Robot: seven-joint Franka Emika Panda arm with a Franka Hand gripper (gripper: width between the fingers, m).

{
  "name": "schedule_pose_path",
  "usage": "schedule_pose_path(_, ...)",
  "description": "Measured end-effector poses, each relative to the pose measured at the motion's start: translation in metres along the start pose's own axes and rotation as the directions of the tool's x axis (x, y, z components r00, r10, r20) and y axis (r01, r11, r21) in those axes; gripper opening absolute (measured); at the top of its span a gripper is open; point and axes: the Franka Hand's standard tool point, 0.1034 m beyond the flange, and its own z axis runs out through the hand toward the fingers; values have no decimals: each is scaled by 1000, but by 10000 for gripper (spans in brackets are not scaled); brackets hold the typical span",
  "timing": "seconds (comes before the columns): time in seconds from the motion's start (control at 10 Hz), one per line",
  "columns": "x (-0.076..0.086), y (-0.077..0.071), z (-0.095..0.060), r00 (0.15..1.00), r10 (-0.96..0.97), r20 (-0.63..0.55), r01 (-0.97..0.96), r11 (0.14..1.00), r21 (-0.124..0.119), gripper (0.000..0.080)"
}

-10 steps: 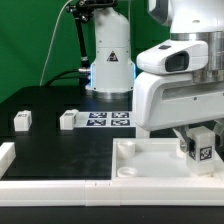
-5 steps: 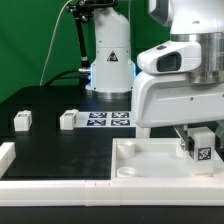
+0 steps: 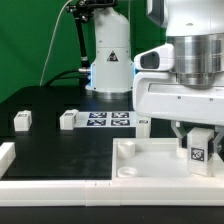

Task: Assemble one leg

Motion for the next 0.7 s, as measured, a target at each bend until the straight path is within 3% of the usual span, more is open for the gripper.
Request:
schedule_pose_path(0.3, -4, 0, 1, 944, 330, -12, -330, 944, -10, 291)
schedule_pose_path(0.7, -3, 0, 1, 822, 570, 3, -570, 822, -14, 291)
